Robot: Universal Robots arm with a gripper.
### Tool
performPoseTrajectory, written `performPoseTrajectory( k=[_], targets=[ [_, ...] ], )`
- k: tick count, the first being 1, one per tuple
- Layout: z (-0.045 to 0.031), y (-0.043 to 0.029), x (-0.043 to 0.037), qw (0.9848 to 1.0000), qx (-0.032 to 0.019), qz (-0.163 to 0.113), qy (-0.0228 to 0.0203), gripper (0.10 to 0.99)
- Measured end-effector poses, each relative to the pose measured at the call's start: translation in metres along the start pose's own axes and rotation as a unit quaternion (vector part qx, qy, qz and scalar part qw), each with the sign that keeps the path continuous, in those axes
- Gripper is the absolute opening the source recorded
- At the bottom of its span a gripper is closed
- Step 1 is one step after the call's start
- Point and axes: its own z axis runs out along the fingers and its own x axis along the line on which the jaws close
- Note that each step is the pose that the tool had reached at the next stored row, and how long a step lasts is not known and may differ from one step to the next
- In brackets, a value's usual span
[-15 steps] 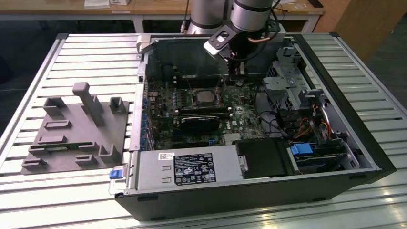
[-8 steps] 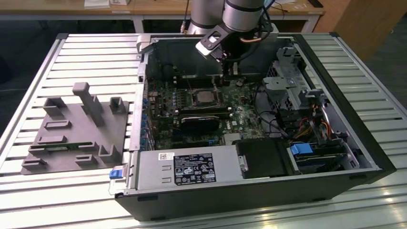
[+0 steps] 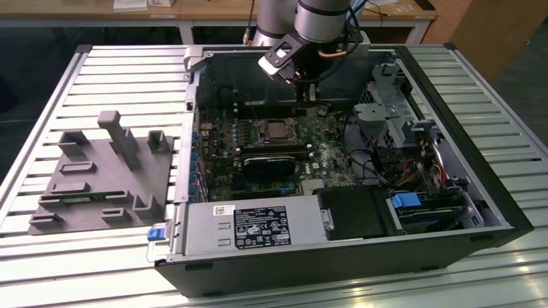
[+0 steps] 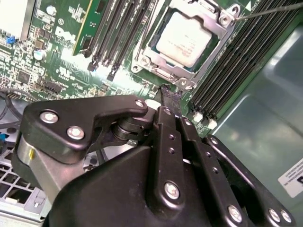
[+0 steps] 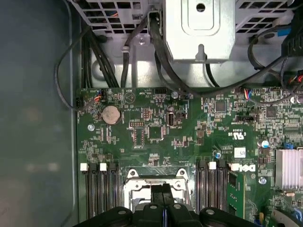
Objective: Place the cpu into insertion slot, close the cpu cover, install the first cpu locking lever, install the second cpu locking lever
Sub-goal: 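Close the cpu cover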
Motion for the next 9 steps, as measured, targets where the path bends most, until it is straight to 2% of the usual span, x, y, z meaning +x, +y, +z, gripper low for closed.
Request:
performPoseTrajectory(
  k=[9],
  targets=[
    [0.0018,-0.0177,-0.0006,1.0000,-0.0043,0.000,0.0002,0.102]
  ],
)
